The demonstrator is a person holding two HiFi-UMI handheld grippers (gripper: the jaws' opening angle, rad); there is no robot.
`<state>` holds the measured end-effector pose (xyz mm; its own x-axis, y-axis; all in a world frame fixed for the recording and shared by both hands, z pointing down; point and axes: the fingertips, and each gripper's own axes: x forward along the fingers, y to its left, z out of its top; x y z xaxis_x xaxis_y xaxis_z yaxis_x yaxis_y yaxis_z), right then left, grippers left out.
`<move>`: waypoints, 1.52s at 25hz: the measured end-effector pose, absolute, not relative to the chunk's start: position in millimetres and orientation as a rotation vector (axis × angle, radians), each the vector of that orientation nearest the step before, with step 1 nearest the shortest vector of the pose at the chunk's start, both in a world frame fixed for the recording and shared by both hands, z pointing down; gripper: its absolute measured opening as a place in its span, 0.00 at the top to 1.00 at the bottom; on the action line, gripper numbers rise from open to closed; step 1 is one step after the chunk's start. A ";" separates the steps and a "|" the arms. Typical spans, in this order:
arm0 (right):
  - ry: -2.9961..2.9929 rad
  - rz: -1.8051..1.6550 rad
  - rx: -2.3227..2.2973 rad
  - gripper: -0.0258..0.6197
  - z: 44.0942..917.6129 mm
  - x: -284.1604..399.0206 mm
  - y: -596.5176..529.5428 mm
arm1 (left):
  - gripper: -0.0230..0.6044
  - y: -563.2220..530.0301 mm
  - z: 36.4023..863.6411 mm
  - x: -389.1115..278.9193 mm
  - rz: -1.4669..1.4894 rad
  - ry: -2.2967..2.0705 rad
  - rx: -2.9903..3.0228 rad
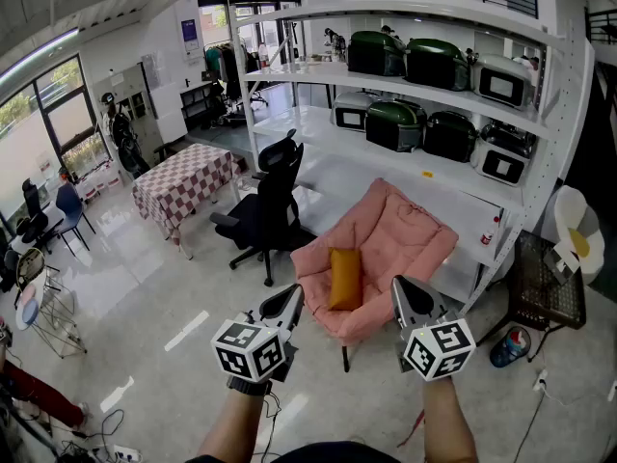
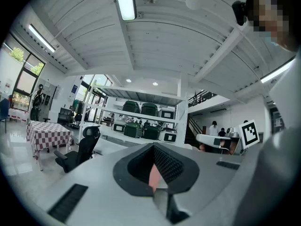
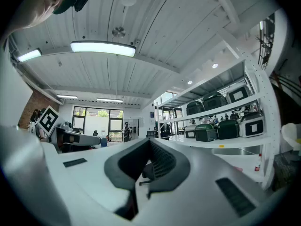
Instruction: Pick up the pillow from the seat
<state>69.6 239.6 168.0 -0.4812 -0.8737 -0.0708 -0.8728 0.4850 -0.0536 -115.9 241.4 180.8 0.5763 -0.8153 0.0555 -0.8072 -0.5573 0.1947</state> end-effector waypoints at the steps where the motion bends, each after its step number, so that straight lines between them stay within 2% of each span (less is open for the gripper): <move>1: 2.632 -0.015 -1.550 0.96 168.8 69.7 239.1 | 0.96 240.7 181.5 -115.7 -0.059 -1.361 2.608; 20: 2.629 -0.071 -1.492 0.96 170.5 79.0 235.8 | 0.96 238.0 179.8 -103.5 -0.049 -1.383 2.606; 38: 2.627 -0.032 -1.492 0.96 179.6 127.6 231.4 | 0.96 232.1 189.1 -59.3 -0.027 -1.425 2.610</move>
<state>127.6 231.4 179.6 -0.5069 -0.8569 -0.0938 -0.8543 0.5139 -0.0778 -59.3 232.1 189.1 0.5437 -0.8368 0.0639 -0.8337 -0.5299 0.1551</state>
